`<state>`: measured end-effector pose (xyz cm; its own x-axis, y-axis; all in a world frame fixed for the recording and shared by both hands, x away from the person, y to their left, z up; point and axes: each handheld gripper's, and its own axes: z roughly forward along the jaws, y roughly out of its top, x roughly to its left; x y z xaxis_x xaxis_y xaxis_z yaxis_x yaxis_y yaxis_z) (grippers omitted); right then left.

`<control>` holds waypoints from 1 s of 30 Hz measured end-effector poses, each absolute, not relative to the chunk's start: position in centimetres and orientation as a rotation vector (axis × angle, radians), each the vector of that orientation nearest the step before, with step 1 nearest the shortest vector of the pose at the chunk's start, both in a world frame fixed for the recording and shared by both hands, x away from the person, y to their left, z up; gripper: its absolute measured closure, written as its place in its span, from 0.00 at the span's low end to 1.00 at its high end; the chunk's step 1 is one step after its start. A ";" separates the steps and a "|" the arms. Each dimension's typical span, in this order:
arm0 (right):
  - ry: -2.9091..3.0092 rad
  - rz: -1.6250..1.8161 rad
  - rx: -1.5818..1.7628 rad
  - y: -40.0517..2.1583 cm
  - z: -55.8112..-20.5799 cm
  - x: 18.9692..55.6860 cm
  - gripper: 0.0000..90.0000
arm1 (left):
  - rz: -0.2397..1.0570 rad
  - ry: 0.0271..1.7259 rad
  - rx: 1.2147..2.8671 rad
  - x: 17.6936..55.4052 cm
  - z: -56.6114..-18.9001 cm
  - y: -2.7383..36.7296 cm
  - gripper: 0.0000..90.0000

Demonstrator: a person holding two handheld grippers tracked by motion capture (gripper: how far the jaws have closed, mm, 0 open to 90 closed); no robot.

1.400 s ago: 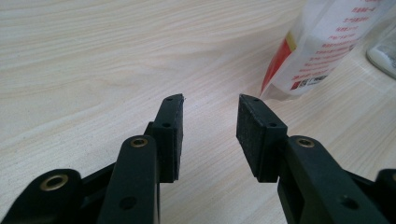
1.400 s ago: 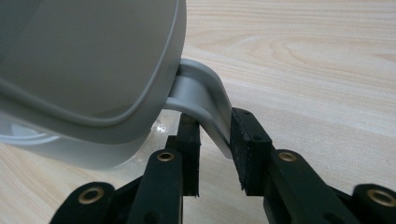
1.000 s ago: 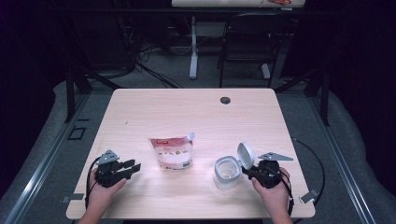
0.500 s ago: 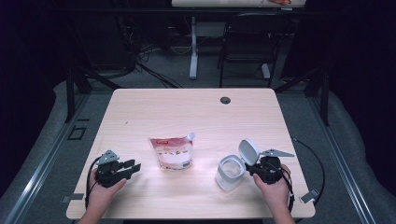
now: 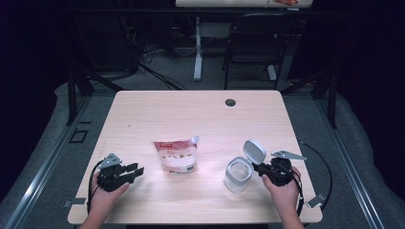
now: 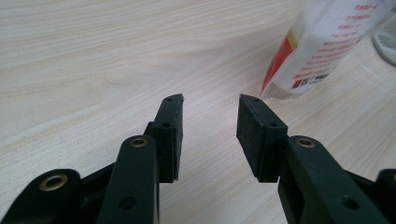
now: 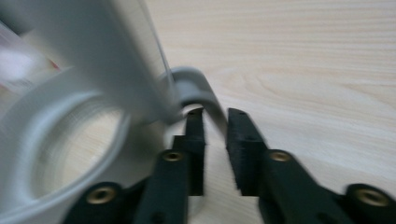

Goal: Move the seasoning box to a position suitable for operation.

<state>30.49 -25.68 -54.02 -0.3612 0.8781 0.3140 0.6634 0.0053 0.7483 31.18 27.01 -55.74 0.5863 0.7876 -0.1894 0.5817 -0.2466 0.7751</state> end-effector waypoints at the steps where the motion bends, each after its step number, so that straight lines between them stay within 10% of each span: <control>1: 2.004 1.311 1.618 -25.9 -53.9 30.5 0.95 | 0.299 1.095 1.946 31.2 -55.8 27.0 0.68; 30: 2.008 1.179 1.535 -27.3 -53.2 28.5 0.76 | 0.290 1.088 1.919 31.0 -55.4 27.4 0.69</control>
<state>28.51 -27.27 -53.21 -0.3517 0.9140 0.2023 0.6221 0.0667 0.7801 31.04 27.42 -55.41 0.5884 0.7815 -0.2073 0.5750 -0.2243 0.7868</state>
